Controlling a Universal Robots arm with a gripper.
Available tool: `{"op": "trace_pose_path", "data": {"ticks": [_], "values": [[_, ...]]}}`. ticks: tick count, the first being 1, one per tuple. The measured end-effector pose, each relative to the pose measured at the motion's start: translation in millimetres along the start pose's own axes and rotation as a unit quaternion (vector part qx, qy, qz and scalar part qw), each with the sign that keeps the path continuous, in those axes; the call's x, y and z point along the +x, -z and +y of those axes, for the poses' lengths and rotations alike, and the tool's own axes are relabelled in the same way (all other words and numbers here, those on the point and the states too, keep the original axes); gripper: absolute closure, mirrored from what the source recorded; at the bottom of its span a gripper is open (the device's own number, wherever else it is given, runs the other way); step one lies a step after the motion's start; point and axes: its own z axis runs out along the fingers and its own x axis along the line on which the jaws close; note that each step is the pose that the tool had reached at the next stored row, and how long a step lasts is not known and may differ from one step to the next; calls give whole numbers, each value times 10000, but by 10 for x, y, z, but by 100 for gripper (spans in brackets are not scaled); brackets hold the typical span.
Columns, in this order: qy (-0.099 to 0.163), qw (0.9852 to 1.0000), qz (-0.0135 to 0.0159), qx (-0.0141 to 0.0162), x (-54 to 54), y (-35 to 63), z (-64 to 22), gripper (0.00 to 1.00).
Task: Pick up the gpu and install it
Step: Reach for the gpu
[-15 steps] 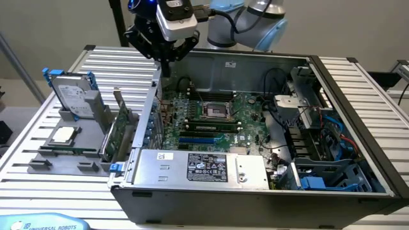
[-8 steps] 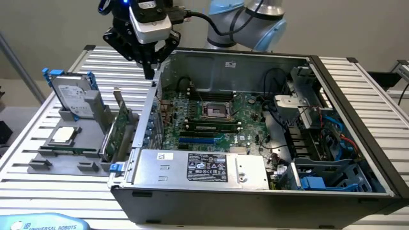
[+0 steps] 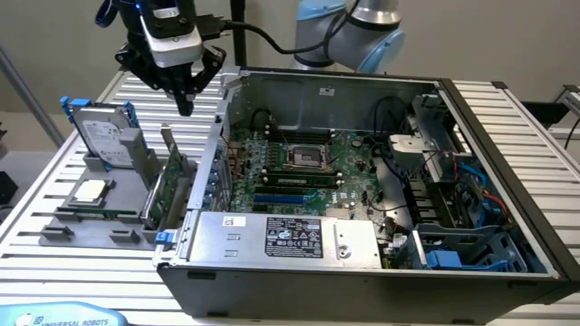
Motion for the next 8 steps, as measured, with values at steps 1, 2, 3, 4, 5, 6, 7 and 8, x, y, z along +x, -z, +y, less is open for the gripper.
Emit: {"op": "trace_pose_path", "data": {"ticks": [1, 2, 3, 4, 5, 6, 7, 8], "values": [[0, 10000, 0, 0, 45, -9, -3, 89], [0, 10000, 0, 0, 90, -19, -7, 89], [0, 10000, 0, 0, 139, -29, -11, 89], [0, 10000, 0, 0, 184, -40, -15, 89], [0, 10000, 0, 0, 229, -50, -19, 89], [0, 10000, 1, 1, 274, -59, -22, 89], [0, 10000, 1, 1, 319, -70, -26, 89], [0, 10000, 0, 0, 364, -81, -30, 89]]}}
